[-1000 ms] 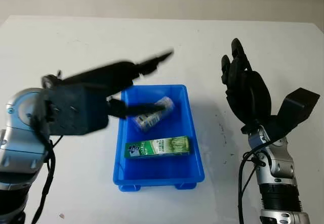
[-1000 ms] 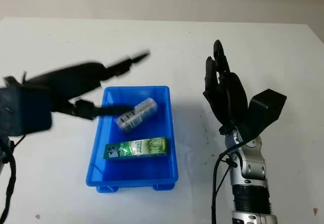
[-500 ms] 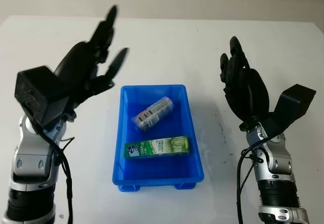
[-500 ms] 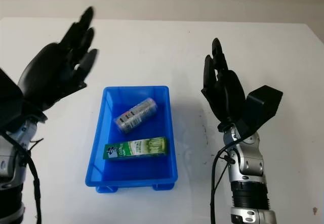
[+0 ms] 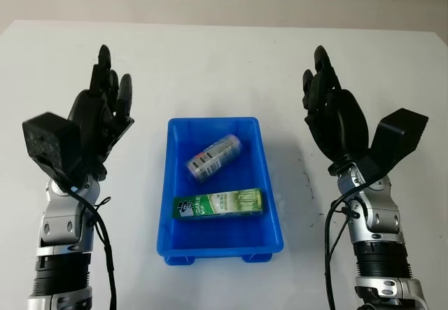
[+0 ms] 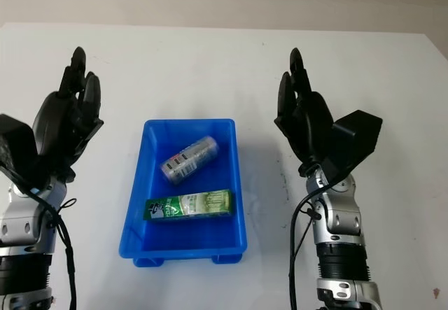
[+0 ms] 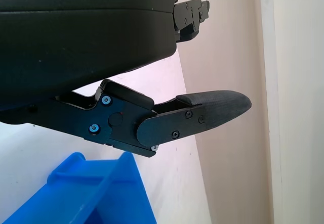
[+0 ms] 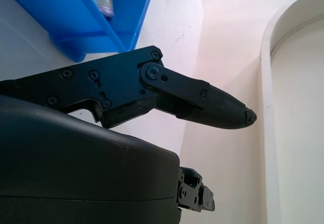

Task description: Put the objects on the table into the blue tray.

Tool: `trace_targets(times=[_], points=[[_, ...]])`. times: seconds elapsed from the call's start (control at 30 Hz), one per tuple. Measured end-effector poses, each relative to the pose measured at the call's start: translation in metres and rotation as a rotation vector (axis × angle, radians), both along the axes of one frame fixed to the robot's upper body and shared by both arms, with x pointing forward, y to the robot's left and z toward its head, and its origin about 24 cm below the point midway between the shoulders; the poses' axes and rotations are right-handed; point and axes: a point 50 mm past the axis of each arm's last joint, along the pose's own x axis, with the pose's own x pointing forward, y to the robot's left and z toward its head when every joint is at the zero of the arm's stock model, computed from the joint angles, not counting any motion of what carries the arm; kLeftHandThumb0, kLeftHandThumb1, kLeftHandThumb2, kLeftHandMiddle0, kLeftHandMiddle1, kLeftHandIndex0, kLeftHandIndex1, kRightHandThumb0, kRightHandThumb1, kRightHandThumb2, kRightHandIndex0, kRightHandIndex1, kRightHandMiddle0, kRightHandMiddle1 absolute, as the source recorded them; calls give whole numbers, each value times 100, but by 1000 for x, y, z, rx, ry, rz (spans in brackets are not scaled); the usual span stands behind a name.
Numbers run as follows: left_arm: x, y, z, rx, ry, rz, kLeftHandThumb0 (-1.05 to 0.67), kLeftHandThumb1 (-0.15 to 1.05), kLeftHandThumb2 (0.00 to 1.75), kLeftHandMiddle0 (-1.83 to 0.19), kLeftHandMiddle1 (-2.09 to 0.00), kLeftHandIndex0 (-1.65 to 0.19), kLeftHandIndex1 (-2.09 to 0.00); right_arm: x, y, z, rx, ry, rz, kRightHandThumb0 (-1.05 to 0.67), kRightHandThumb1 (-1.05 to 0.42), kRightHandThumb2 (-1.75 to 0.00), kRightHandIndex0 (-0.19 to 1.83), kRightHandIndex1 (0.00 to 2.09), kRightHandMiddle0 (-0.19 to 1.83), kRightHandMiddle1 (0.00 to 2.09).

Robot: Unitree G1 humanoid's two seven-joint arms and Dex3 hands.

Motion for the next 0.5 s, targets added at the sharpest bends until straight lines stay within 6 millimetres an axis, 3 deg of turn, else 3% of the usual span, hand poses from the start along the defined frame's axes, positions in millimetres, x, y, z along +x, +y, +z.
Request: trace_targets(times=[0.5], points=[[0, -4, -3, -9, -29, 7, -80, 105, 72, 19, 0, 19, 0, 3, 1, 0, 0, 6, 0, -73, -105, -77, -19, 0, -19, 0]])
